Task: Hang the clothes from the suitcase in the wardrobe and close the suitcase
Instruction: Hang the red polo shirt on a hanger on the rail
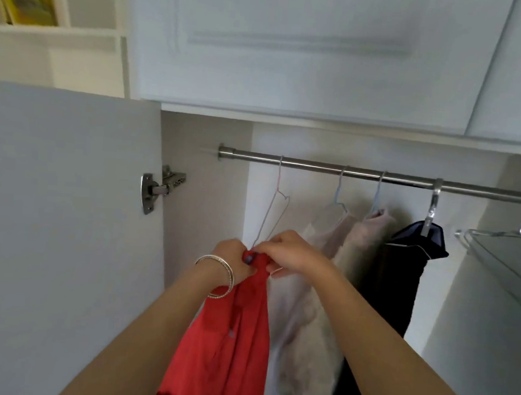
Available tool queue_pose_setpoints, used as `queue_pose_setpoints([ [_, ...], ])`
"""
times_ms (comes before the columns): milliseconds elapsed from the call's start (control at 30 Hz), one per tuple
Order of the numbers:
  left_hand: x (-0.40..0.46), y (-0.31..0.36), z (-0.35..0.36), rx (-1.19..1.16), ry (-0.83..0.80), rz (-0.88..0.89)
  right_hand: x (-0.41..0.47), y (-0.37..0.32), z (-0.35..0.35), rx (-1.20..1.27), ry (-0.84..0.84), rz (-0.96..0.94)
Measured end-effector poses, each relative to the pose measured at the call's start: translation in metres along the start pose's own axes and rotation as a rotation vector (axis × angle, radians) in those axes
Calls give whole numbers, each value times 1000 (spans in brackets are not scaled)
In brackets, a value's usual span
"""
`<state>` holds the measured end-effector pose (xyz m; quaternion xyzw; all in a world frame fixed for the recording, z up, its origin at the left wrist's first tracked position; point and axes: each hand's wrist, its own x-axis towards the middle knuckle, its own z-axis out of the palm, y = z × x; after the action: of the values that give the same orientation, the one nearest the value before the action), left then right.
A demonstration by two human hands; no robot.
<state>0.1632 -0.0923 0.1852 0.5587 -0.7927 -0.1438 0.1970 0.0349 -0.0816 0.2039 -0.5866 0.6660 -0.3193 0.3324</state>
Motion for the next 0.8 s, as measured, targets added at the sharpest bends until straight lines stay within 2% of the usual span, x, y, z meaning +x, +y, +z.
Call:
queue_pose_setpoints([
  [100, 11, -14, -4, 11, 57, -51, 29, -3, -3, 91, 28, -42],
  [167, 17, -23, -3, 21, 62, -83, 50, -3, -5, 167, 112, -61],
  [267, 24, -33, -1, 50, 37, -105, 88, -1, -8, 212, 257, -77],
  [333, 27, -37, -3, 73, -11, -107, 107, 1, -9, 170, 295, -56],
  [467, 36, -48, -9, 80, -79, -115, 133, 1, -5, 197, 260, 18],
  [633, 39, -57, -13, 92, -121, -185, 149, 1, 11, 518, 82, 60],
  [800, 37, -66, -17, 130, -135, -199, 160, -9, 10, 656, 176, 37],
])
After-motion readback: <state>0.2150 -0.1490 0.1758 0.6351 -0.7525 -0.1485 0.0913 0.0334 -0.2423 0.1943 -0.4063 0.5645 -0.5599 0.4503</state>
